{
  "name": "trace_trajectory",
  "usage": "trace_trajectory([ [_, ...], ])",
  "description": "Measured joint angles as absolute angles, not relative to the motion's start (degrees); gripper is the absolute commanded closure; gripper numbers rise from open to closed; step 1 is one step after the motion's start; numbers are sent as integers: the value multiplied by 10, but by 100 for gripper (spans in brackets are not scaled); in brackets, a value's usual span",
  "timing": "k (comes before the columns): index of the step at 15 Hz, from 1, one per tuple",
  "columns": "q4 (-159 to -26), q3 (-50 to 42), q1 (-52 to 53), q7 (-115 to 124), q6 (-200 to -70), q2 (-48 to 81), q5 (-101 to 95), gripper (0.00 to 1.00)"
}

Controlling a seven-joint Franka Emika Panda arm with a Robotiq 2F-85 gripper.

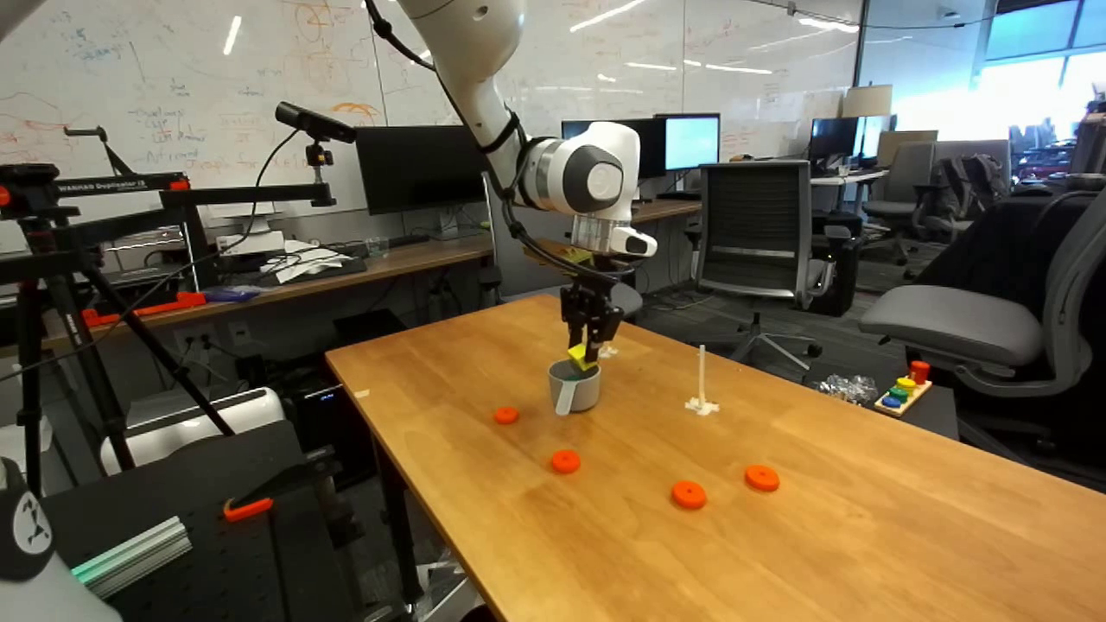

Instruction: Put the blocks in the cup

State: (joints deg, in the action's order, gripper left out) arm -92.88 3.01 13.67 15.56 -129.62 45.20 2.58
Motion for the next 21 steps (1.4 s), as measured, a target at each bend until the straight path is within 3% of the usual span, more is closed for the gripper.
trace_trajectory([
  [3, -933, 30, 137, 157, -1296, 452, 26, 1],
  [12, -909, 26, 137, 152, -1280, 453, 0, 0],
  [21, -772, 30, 140, 115, -1193, 516, -19, 0],
])
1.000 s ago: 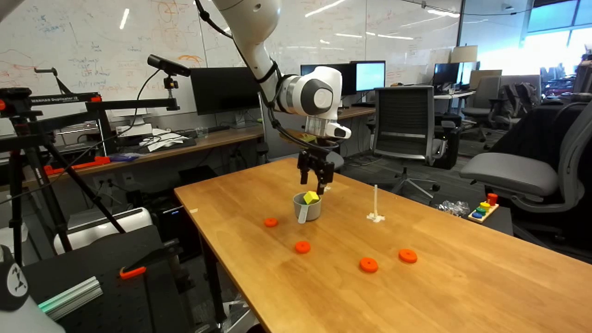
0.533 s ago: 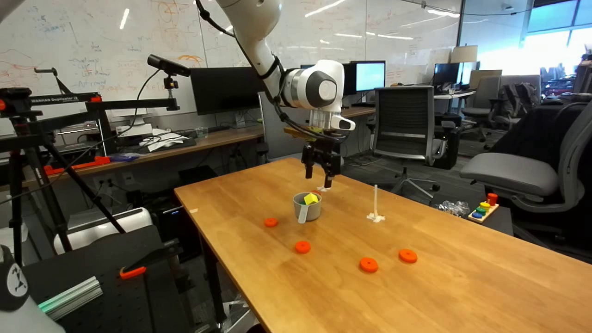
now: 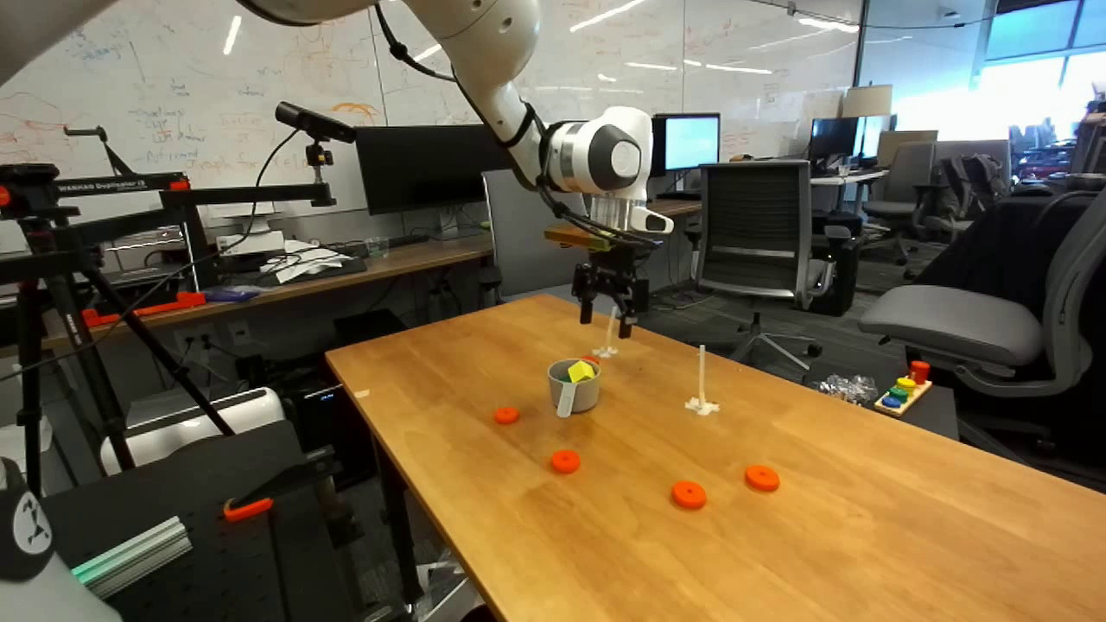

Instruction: Put the blocks in the cup

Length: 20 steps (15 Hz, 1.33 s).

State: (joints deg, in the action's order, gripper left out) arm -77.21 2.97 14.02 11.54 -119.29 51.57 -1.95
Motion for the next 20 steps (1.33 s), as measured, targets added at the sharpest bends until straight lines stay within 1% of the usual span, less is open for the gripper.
trace_trajectory([
  [10, -590, 54, 152, 74, -1123, 670, -19, 0],
  [11, -571, 55, 156, 73, -1114, 685, -19, 6],
  [12, -554, 56, 160, 73, -1105, 699, -19, 26],
  [13, -536, 57, 164, 72, -1097, 711, -19, 30],
  [14, -521, 57, 168, 72, -1092, 722, -19, 31],
  [20, -464, 51, 175, 72, -1067, 754, -20, 79],
])
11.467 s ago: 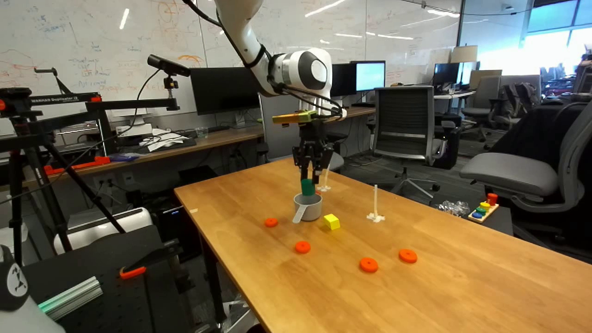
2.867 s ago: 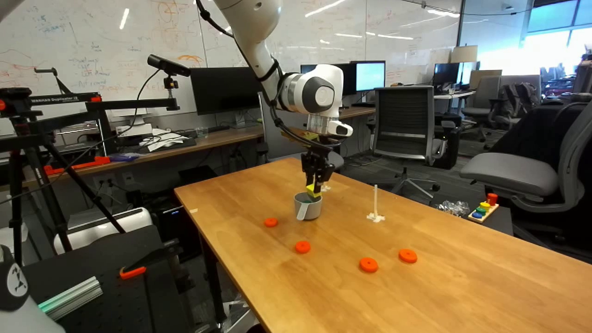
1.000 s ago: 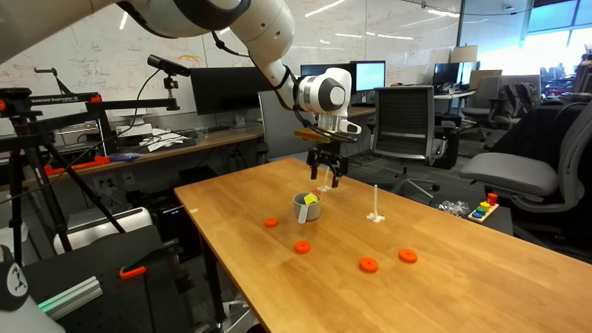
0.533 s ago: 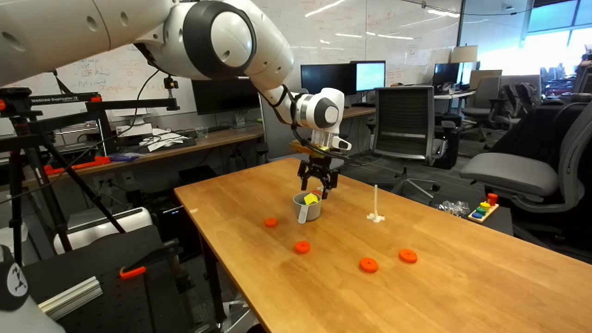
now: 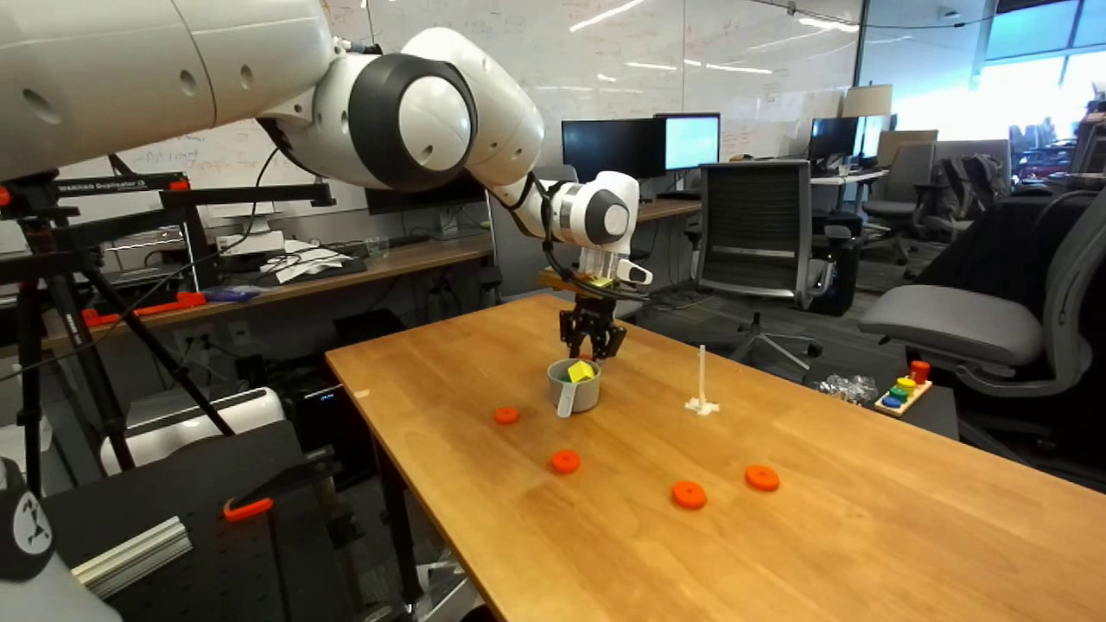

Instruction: Put the blocks in the cup

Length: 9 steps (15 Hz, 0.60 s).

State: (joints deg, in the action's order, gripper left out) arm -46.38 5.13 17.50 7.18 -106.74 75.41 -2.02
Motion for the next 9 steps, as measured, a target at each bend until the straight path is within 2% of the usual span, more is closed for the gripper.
trace_trajectory([
  [1, -457, 51, 175, 72, -1064, 757, -20, 85],
  [2, -450, 50, 175, 72, -1060, 759, -20, 88],
  [9, -420, 44, 173, 73, -1051, 760, -20, 88],
])
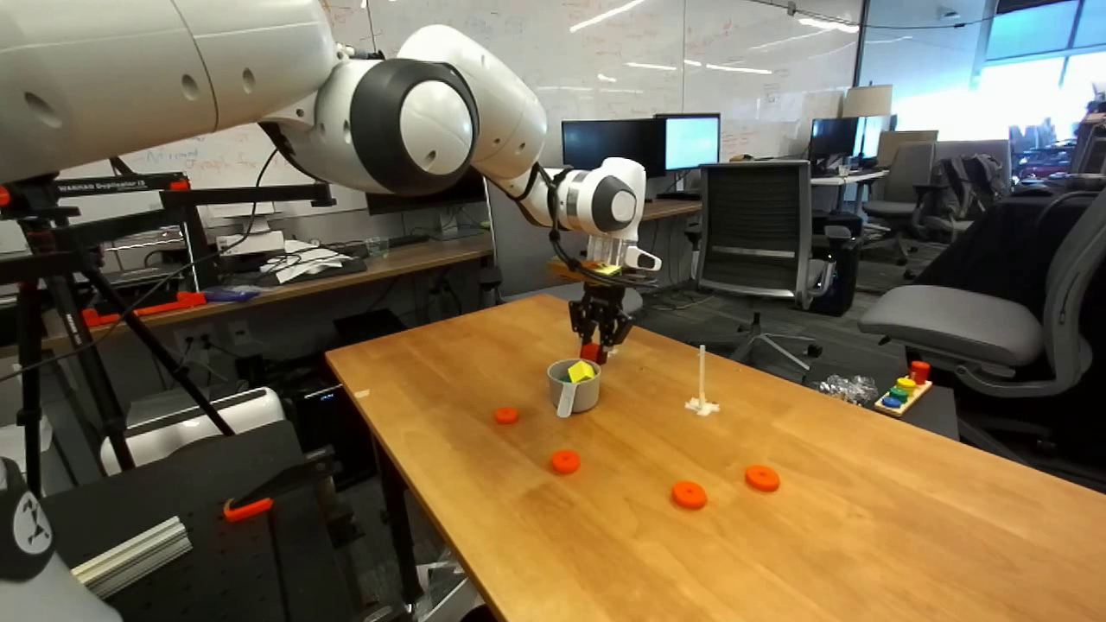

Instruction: Put the blocks in the cup

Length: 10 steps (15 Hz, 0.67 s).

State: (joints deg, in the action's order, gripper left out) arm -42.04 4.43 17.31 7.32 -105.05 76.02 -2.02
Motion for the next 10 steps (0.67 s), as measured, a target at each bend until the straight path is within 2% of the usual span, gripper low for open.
trace_trajectory([
  [10, -437, 44, 176, 115, -1052, 707, -20, 88],
])
